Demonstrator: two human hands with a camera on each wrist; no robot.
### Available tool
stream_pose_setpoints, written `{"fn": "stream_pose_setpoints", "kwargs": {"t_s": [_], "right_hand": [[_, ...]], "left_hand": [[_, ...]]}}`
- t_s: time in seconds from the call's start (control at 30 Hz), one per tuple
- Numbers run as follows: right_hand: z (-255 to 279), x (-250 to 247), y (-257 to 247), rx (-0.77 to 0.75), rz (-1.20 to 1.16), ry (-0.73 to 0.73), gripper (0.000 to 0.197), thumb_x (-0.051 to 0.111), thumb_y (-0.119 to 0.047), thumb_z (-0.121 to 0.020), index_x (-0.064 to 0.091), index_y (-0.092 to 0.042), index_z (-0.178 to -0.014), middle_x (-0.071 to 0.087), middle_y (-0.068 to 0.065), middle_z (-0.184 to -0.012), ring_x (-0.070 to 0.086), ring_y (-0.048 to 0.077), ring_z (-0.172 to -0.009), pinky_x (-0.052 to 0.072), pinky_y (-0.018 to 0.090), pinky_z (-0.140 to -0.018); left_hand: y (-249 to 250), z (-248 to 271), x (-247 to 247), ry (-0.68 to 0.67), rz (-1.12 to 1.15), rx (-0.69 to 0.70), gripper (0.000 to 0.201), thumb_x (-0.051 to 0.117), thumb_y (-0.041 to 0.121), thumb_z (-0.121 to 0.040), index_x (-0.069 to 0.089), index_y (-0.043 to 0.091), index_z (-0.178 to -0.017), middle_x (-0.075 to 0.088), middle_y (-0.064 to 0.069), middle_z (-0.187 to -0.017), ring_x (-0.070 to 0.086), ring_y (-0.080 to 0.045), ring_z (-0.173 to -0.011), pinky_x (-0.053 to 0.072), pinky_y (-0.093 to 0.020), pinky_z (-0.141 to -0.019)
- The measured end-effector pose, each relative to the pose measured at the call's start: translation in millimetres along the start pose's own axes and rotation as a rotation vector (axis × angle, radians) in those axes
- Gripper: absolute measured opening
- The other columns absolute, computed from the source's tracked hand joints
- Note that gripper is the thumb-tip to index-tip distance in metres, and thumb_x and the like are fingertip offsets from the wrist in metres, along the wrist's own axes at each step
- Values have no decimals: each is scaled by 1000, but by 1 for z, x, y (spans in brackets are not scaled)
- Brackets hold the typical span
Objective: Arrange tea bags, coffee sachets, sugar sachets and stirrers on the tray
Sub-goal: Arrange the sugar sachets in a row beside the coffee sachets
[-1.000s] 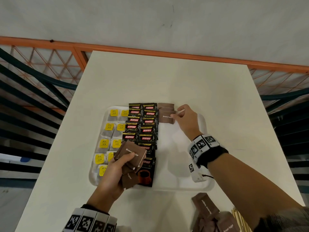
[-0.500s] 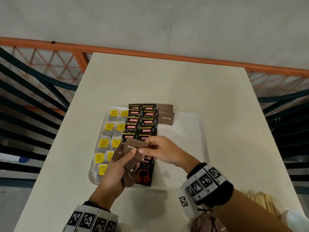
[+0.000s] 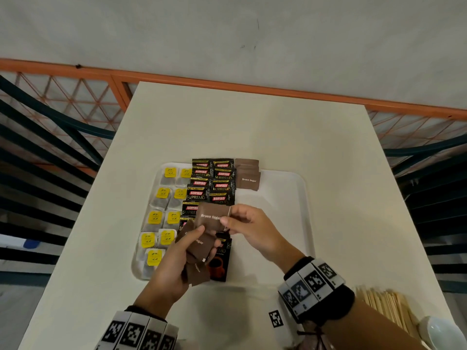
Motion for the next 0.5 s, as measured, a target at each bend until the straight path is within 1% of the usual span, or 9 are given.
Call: {"fn": "stream_pose_setpoints", "kwargs": {"t_s": [0.07,0.13,0.17,0.23,0.27,0.3,0.37,0.43,0.5], "right_hand": [[-5,-14,-3,-9,25,92,10,59,-11,-88,63,-19,-89,65,-3,-81,59,6,-72,48,16,-67],[-15,-35,-2,-11,69,239,9,58,-9,-89,64,-12,-94,64,-1,-81,56,8,-71,45,17,-66],[-21,-46,0,-10,92,318,9,58,-9,-88,65,-9,-94,63,0,-80,55,9,-70,44,18,-66],[-33,-66,7,9,157,440,5,59,-12,-87,64,-12,-86,61,-1,-76,52,13,-71,41,24,-68],[-38,-74,10,25,192,474,7,60,-13,-87,63,-13,-81,61,-1,-75,51,15,-71,40,28,-69],[-43,-80,14,46,219,491,8,60,-14,-87,63,-13,-79,61,1,-75,50,17,-73,39,31,-71],[-52,-87,18,81,255,495,6,61,-15,-86,63,-12,-82,61,2,-78,51,19,-76,39,31,-73],[-58,-88,19,99,284,480,8,61,-15,-86,65,-8,-89,59,-3,-72,53,17,-77,40,26,-73],[-63,-87,19,102,317,456,13,62,-14,-85,67,-6,-93,56,-9,-67,53,13,-74,39,22,-70]], "left_hand": [[2,2,0,-24,77,3,23,54,15,-76,61,5,-96,67,-16,-83,67,-25,-68,56,-26,-58],[4,2,-3,-38,124,21,30,50,13,-74,59,6,-101,68,-17,-87,68,-29,-70,57,-28,-59],[4,2,-4,-43,128,24,34,48,13,-74,59,5,-105,68,-18,-89,68,-30,-72,58,-28,-61],[5,3,-7,-40,121,21,35,45,11,-79,60,7,-110,68,-21,-92,69,-31,-76,58,-28,-63],[6,3,-8,-37,110,21,34,43,9,-83,61,9,-112,69,-23,-93,70,-31,-77,58,-28,-64],[6,4,-8,-36,97,24,33,40,9,-86,61,11,-113,69,-24,-94,70,-30,-78,58,-28,-65],[5,4,-8,-32,71,31,33,38,8,-90,61,12,-112,69,-24,-94,70,-29,-75,58,-27,-63],[4,4,-7,-17,44,33,31,38,7,-91,62,14,-109,70,-22,-89,70,-28,-72,58,-26,-60],[2,4,-7,16,7,25,29,41,7,-90,62,15,-107,72,-19,-88,71,-28,-73,57,-27,-60]]}}
Point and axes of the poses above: each hand's wrist, its own z-axis away from the middle knuckle, its own x-axis out of the palm, y = z × x, the point moved 2 cm from there along -z, towards the middle knuckle
